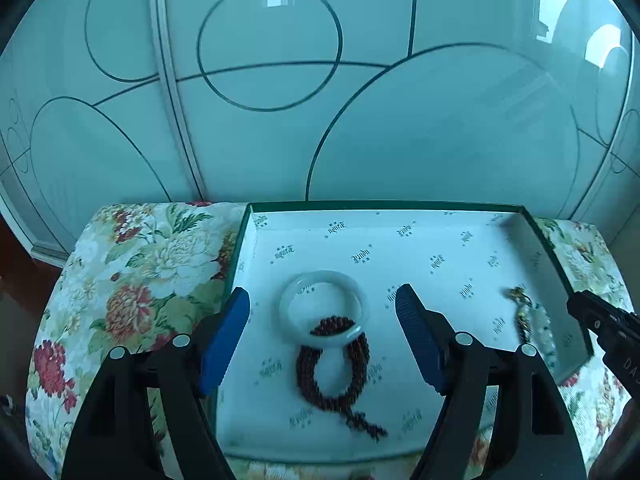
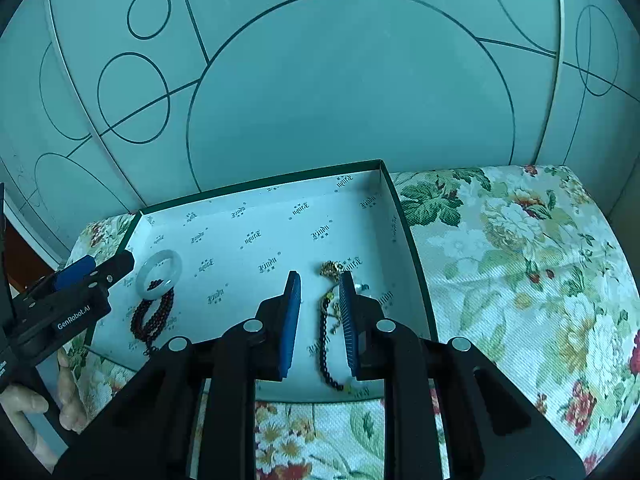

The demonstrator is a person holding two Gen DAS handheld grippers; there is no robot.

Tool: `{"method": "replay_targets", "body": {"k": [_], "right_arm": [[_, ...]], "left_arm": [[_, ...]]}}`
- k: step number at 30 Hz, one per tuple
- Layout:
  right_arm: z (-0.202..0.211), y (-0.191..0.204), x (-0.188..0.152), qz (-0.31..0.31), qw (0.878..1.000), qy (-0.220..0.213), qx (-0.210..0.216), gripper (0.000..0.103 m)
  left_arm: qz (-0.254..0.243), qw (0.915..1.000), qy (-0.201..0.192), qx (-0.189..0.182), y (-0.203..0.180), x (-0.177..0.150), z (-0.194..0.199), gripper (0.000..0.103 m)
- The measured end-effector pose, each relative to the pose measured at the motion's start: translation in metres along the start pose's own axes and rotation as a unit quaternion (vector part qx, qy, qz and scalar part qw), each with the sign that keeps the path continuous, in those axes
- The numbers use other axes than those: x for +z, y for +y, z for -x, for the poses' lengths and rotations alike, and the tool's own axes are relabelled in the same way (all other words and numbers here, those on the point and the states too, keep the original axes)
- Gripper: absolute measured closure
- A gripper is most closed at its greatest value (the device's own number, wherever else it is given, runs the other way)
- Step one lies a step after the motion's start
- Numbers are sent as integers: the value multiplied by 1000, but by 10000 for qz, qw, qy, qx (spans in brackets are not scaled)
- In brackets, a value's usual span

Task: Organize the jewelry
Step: 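Withdraw both tools from the box back over the table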

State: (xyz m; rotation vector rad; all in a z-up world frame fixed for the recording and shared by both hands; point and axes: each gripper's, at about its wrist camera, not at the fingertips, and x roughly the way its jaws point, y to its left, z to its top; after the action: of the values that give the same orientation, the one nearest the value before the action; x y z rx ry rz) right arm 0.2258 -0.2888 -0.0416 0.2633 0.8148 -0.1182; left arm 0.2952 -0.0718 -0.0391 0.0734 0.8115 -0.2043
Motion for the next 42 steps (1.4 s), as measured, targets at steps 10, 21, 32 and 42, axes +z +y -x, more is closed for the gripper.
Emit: {"method": "replay_targets", "body": {"k": [10,21,32,42], "right_arm": [[59,-11,-70,-85,9998,163,-2,83],[95,-14,-138,-100,9989,448,28,83],[99,3,-163,98,9982,576,148,83],[80,21,-167,257,9970,709,145,83]], "left_arm": [[441,9989,122,-17,31,-68,70,29],[705,9961,527,52,37,-156,109,29],[671,9956,648,22,24,-189,121,29],[693,9955,644,23,30,-189,116,29]]}}
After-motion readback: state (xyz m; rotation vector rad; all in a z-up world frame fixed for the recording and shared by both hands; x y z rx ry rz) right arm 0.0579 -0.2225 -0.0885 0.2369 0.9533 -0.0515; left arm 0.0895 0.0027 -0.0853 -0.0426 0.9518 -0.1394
